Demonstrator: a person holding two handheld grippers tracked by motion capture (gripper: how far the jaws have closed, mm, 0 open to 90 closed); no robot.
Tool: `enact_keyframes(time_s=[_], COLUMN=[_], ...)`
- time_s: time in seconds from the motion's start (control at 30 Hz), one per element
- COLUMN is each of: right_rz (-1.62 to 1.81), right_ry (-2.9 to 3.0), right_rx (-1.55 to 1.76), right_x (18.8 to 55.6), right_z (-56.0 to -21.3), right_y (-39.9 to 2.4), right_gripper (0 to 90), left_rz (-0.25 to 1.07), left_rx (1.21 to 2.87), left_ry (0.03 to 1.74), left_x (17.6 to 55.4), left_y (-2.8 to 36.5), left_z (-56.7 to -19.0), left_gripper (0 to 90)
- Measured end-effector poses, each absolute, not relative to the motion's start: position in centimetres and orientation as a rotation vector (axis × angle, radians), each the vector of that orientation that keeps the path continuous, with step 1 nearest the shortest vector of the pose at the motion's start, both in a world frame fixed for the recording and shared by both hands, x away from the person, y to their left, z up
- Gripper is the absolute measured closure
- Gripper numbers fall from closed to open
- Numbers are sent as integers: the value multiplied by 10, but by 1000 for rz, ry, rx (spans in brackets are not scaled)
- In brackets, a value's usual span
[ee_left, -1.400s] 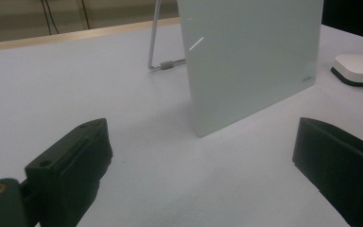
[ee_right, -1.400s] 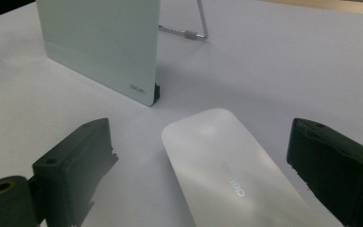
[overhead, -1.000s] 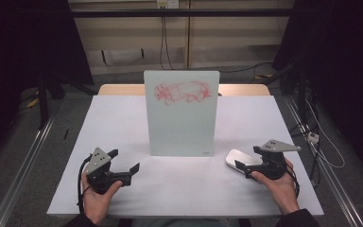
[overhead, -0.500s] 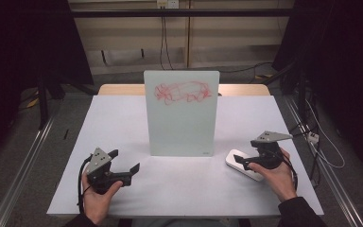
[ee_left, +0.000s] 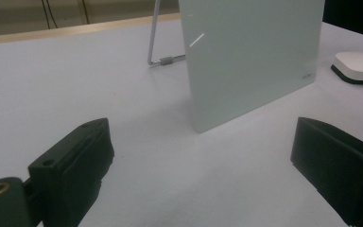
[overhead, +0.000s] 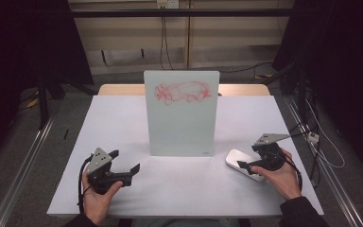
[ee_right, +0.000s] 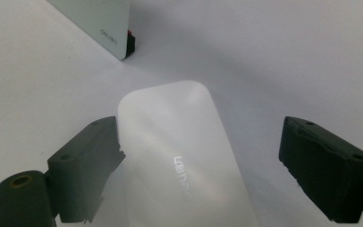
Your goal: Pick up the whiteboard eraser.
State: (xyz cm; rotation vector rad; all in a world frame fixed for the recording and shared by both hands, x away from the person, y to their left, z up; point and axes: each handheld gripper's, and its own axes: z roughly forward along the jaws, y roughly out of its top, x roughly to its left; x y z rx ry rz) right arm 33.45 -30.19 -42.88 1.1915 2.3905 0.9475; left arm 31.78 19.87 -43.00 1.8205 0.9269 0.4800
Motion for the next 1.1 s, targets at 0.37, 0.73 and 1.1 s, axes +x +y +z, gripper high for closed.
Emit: enact_keyframes(time_s=[0.37,0.73,1.1], right_rz=[857,800,782], right_ry=[2519,2569,2588], right_rx=[1090,1027,1006], right_x=[335,337,337], right_z=[-437,-441,-440], right_y=[-297,-295,-296], right_gripper=[209,278,308], left_rz=[468,466,464], left_rx=[1815,1809,1808], left_ry=[919,929,930], left_x=[317,317,317], left_y=[199,199,199], left_z=[-429,-429,-430], left_gripper=[60,60,60])
